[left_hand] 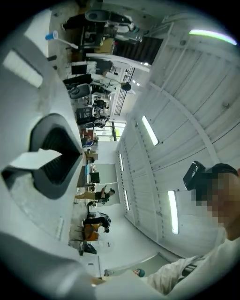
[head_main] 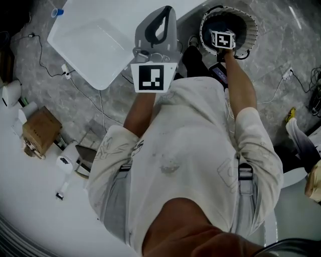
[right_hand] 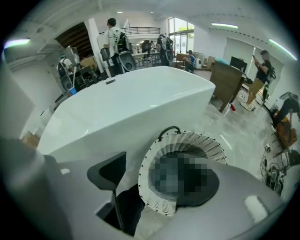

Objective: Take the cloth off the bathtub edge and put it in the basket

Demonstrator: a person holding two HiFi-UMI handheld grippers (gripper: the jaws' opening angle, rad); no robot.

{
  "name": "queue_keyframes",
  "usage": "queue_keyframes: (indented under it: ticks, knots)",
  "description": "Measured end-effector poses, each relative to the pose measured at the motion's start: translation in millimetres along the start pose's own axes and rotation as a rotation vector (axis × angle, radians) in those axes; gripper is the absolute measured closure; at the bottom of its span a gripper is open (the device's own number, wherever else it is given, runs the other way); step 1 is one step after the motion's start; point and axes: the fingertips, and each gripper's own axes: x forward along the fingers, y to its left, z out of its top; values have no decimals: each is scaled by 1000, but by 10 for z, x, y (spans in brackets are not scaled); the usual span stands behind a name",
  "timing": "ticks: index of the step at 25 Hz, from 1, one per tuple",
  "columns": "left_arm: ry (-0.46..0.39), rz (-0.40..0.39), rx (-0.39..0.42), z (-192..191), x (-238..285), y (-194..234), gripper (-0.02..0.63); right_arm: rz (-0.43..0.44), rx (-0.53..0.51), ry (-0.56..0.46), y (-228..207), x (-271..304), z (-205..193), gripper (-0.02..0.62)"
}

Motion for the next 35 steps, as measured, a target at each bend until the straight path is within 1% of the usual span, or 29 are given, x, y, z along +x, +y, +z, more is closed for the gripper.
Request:
queue_keyframes:
  ticks: [3,6,8,12,16,19,23,27,30,33,35]
  knots:
    - [0,114,-8,-9,-355,361,606,49,-106,-2,441,63,156,255]
    - [4,246,-11,-32,-777,711,606,93,-221,3,934,80,308,255]
    - [2,335,-17,-40,-1080,897,606,131,-298,-4,1265,103,372,255]
    - [-14,488,-13,-23,-1629,1192,606,198,-431,-17,1872,104,426,255]
    - [-18,594,-21,-10,-2165,1348,606,256,-512,-27,2408,5,289,255]
    - [-21,659,-23,-3,-2493,1476,606,314,-573,-59,2866,-88,287,255]
    - [-28,717,-27,0,-2822,1568,606,424,-613,-165,3463,-366,382,255]
    - [-44,745,-19,32,-3051,1637,606,510,-627,-314,3937,-815,586,255]
    - [-55,755,-17,63,-3164,1682,606,565,-642,-451,4199,-1280,797,255]
    - [-75,760,-32,113,-3260,1696,606,600,-693,-616,4403,-1848,987,255]
    - [-87,763,-23,152,-3321,1713,606,626,-726,-720,4533,-2257,1061,255]
